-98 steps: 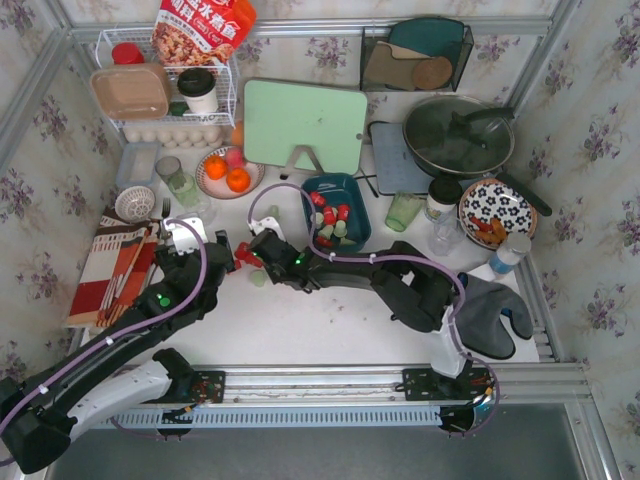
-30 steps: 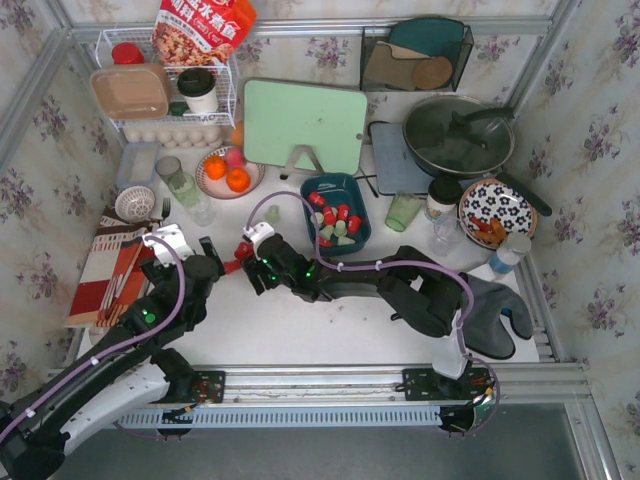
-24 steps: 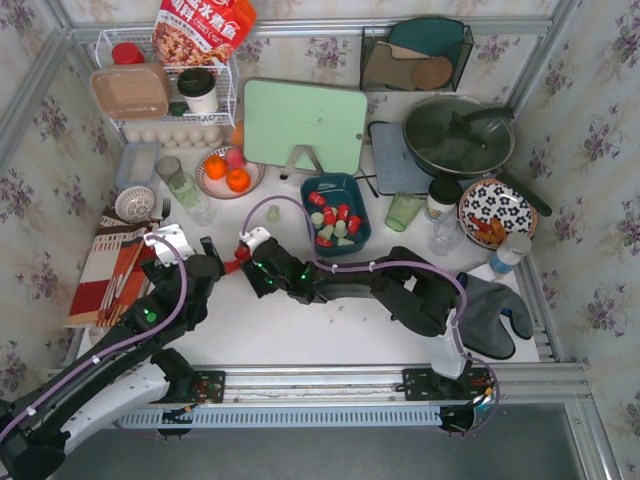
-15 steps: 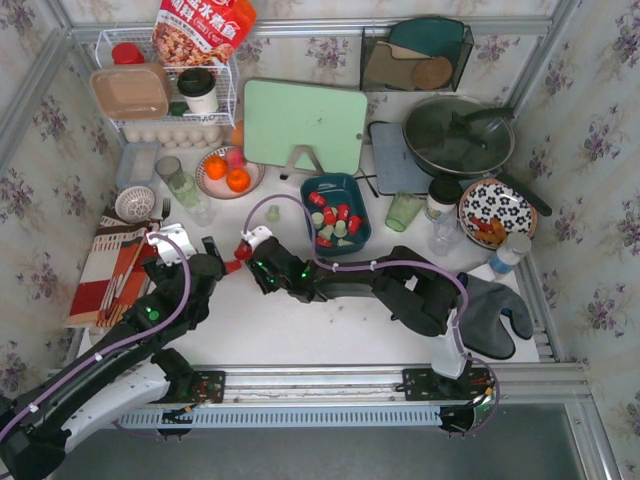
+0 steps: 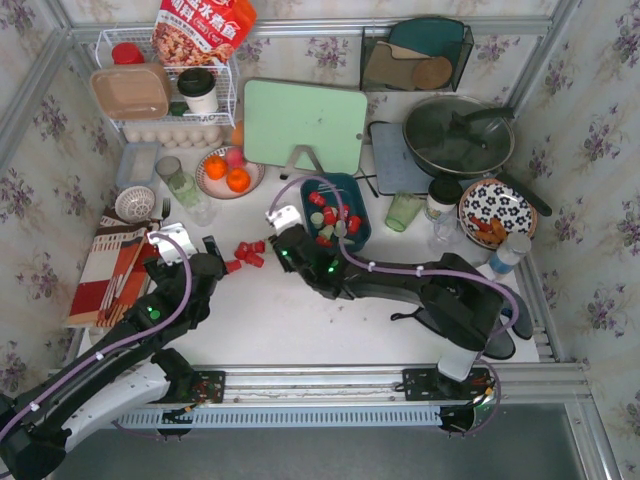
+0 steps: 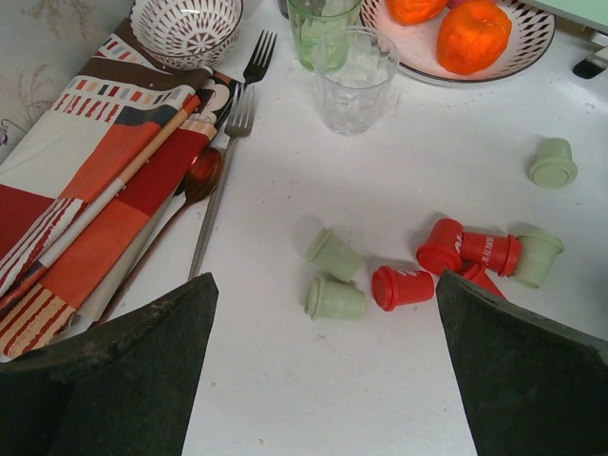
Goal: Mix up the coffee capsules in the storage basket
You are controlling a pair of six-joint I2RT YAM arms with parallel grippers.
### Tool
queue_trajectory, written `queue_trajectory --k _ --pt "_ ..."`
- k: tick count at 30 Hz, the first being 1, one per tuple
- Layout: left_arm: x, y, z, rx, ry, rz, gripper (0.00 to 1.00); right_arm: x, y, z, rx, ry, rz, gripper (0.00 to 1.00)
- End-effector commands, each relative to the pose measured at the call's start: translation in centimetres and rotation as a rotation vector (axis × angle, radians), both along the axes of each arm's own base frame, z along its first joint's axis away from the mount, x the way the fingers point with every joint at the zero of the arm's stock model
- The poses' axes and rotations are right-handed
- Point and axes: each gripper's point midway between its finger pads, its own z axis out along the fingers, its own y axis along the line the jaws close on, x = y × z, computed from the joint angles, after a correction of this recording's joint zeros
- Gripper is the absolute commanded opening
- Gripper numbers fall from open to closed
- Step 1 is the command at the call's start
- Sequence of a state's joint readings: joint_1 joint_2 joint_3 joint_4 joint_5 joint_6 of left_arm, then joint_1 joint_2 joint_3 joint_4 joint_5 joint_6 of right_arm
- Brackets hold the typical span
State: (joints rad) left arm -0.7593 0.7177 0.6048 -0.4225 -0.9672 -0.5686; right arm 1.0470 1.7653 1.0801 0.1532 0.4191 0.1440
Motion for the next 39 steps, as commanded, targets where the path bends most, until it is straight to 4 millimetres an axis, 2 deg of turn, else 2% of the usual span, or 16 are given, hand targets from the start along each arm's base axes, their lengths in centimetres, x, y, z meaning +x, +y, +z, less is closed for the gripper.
queue_trajectory --k 1,6,10,13,16,19,22,24,27,31,34,39 --pt "0.2 -0.1 0.7 -0.016 -0.024 0.007 1.0 4.2 -6.3 2.2 -0.044 -0.111 -0.219 0.27" --pt "0.3 -0.1 0.6 -0.013 -0.02 0.006 1.0 7.3 -11.8 2.4 -0.009 -0.109 -0.36 0.27" --pt "0.3 -0.2 0.4 -0.006 -0.016 0.007 1.0 10.2 -14.6 2.1 0.008 -0.107 -0.419 0.28" --pt "0.4 -0.2 0.4 -0.002 -0.013 0.007 1.0 12.7 -15.4 2.2 0.005 -0.127 -0.435 0.28" --pt "0.5 -0.2 0.3 0.007 -0.009 0.009 1.0 15.5 -16.2 1.3 -0.015 -0.123 -0.465 0.31" --pt "0.5 -0.1 0.3 0.014 -0.007 0.016 1.0 17.9 -16.6 -0.3 -0.029 -0.09 -0.483 0.41" --pt "0.5 0.0 0.3 0.016 -0.009 0.017 1.0 19.2 -16.2 -1.4 -0.035 -0.047 -0.474 0.54" --pt "0.5 0.0 0.3 0.018 -0.009 0.019 1.0 19.3 -15.6 -1.6 -0.03 -0.025 -0.455 0.65" --pt "0.5 0.0 0.3 0.017 -0.008 0.02 1.0 18.7 -14.8 -1.0 0.013 -0.006 -0.416 0.74" --pt "0.5 -0.1 0.2 0.017 -0.006 0.019 1.0 17.1 -13.5 0.2 0.063 0.022 -0.349 0.73" --pt "0.5 -0.1 0.2 0.015 -0.006 0.019 1.0 14.9 -11.7 0.5 0.072 0.04 -0.277 0.7" --pt "0.5 -0.1 0.2 0.011 -0.006 0.018 1.0 10.9 -7.5 1.1 0.112 0.042 -0.171 0.67"
